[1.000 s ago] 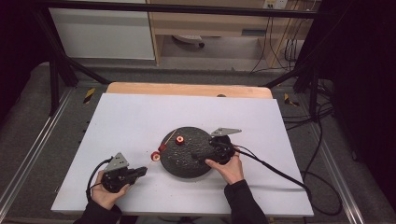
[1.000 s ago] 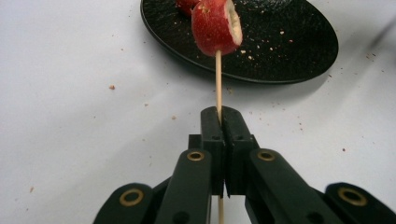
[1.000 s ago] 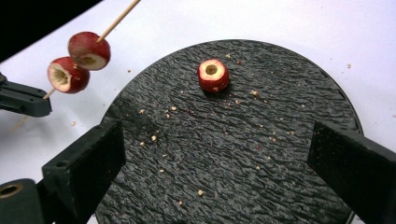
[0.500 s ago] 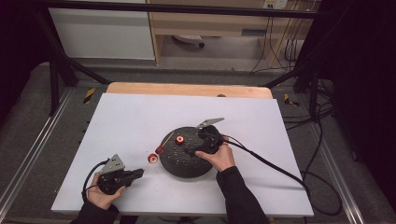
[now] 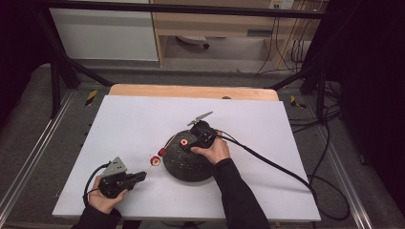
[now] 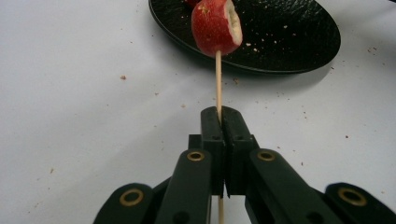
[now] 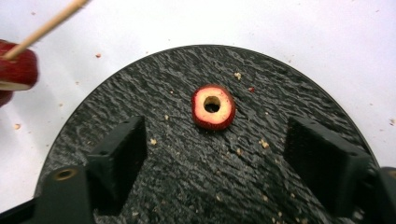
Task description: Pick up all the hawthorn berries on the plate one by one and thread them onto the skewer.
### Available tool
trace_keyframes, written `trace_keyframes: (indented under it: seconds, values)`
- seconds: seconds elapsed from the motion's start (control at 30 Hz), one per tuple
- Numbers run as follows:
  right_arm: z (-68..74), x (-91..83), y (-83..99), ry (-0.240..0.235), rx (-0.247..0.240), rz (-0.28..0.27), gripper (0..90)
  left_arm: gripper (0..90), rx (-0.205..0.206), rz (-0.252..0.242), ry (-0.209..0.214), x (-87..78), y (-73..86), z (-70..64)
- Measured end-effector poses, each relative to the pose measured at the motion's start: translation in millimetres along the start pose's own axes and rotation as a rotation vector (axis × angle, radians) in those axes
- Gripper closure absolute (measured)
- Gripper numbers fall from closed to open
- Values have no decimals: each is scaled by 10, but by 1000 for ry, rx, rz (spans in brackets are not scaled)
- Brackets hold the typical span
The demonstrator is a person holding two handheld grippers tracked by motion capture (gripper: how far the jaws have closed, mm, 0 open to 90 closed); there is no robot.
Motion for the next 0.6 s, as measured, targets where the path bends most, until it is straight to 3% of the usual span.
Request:
trace_keyframes:
  seconds: [0.27,0.6]
  values:
    - [15,138,-111,0,-27,49,374,883,-9,4,-11,-2,8,25]
    - [13,236,-176,-16,-17,72,486,883,-17,15,-25,8,16,44]
Point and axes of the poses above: each handheld gripper's, and its own axes: x roughly forward along the jaws, y roughly out of its underside, z roughly to its left, the point moved 7 cm from there along x, roughly forward along the jaws, and after that the axes turned 9 degrees about z, right-handed, at the moved point
